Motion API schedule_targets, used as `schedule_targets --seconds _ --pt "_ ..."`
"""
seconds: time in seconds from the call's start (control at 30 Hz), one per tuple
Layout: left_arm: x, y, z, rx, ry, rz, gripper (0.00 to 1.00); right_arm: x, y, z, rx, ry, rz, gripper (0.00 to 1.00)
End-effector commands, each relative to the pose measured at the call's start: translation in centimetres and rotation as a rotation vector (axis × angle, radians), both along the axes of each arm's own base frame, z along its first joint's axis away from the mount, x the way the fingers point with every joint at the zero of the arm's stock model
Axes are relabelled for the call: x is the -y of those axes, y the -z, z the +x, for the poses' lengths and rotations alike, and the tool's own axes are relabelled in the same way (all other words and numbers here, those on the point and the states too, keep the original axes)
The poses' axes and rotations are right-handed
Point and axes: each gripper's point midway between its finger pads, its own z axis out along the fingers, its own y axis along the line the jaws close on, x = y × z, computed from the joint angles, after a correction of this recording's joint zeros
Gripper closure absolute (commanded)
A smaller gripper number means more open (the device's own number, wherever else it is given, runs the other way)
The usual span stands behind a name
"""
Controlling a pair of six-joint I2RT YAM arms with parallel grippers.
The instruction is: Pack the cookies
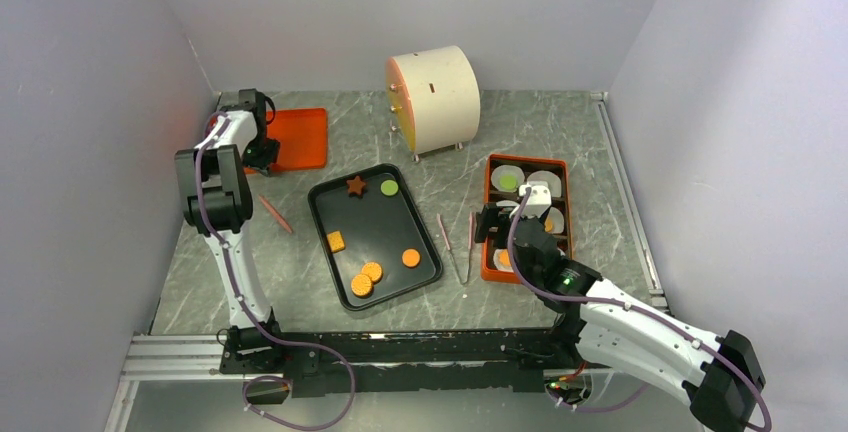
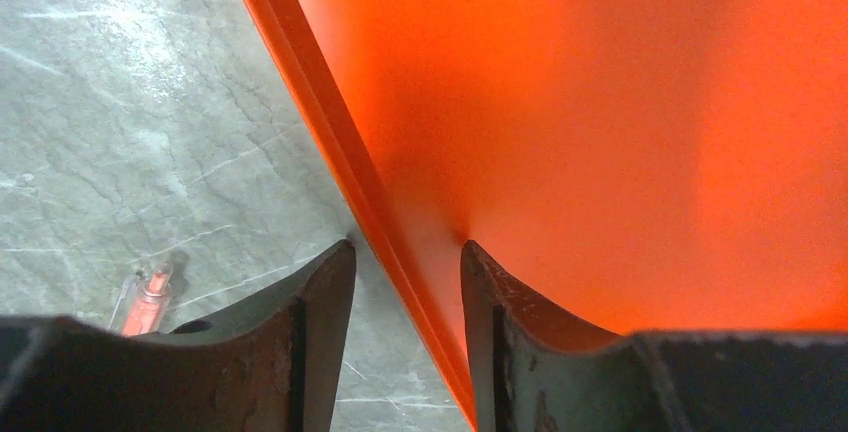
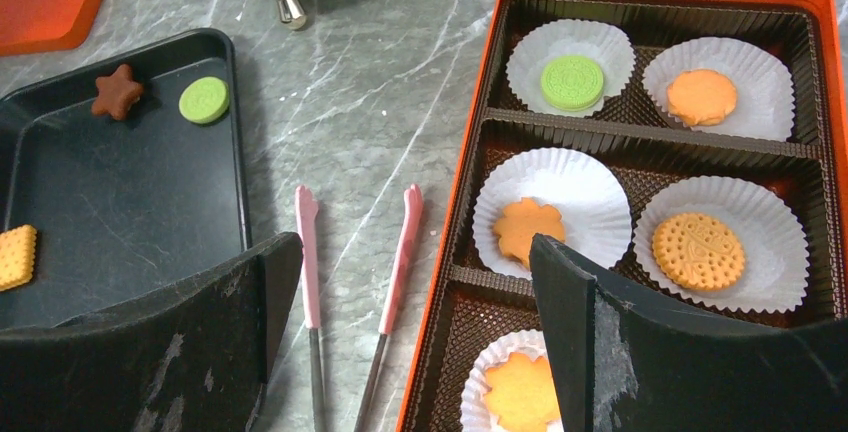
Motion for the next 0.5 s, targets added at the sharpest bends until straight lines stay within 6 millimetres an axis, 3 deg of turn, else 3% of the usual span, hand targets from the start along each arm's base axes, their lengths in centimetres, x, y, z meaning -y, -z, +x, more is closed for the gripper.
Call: schedule_targets --seconds 0.0,0.2,0.27,0.37,0.47 --pt "-0.8 4.1 -2.5 -0.139 -0.035 0.008 0.52 -0.1 -1.5 0.5 0.045 0.016 0.031 0.11" --pt "-1.4 5.3 -3.5 -0.193 -0.023 0.008 0.61 -0.1 -1.6 0.5 0.044 0.013 0.029 0.11" --pt "-1.7 5.4 -3.7 -0.191 -0.016 -0.001 0.70 -0.1 -1.6 0.5 0.042 0.013 0.029 0.11" --pt "-2.2 4.8 -3.8 -0.171 -0.003 -0.010 0.85 -0.2 -1.7 0.4 0.040 0.008 0.028 0.11" --pt "-2.5 3.4 -3.6 -0.131 0.014 -0.012 0.90 -0.5 -1.7 0.4 0.037 -0.008 0.028 0.11"
